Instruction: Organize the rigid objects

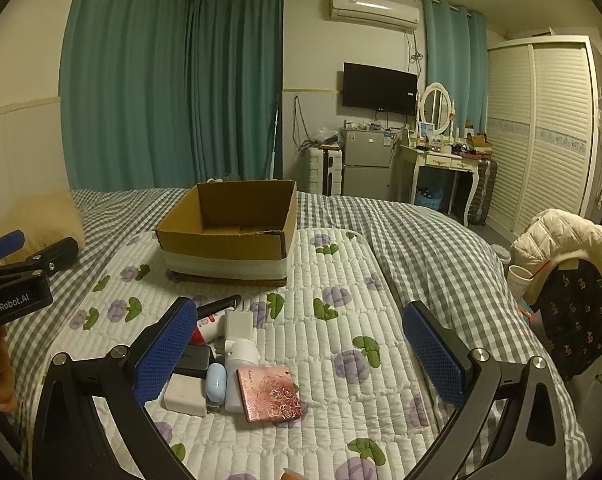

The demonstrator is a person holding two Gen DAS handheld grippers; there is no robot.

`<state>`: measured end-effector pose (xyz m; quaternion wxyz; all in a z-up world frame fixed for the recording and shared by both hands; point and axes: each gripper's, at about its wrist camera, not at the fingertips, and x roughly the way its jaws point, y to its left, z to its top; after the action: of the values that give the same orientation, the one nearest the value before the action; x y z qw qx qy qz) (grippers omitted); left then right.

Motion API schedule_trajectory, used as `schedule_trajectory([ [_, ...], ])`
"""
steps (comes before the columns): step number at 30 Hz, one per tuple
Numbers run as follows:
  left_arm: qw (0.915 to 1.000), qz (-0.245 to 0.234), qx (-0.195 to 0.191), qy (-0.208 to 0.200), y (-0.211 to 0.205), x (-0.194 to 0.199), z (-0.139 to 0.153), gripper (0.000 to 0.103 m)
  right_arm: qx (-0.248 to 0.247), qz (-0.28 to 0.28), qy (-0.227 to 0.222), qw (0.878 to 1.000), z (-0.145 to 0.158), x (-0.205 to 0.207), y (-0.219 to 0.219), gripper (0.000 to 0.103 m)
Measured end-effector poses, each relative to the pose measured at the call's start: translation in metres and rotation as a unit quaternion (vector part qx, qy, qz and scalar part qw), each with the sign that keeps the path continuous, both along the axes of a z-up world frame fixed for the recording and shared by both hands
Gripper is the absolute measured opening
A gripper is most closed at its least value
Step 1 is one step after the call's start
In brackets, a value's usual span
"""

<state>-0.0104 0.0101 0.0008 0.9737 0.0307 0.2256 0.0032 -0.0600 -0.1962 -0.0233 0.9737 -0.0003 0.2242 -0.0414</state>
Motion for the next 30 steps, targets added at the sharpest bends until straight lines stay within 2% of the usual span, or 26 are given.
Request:
schedule_trajectory([
  [16,1.0000,0.004,0.006,0.001,0.007,0.006,-0.007,0.103,-0.018,0.007,-0.007,1.000,-0.005,0.000,0.004,0.103],
  [24,0.9991,0.002,0.014,0.040,0.013,0.029,-0.039,0.103,-0.034,0.007,0.011,0.999,-0.023,0.014,0.005,0.103],
  [30,0.9968,-0.013,0.017,0.077,0.007,0.042,-0.070,0.103,-0.047,0.013,0.048,0.998,-0.054,0.029,0.007,0.103],
])
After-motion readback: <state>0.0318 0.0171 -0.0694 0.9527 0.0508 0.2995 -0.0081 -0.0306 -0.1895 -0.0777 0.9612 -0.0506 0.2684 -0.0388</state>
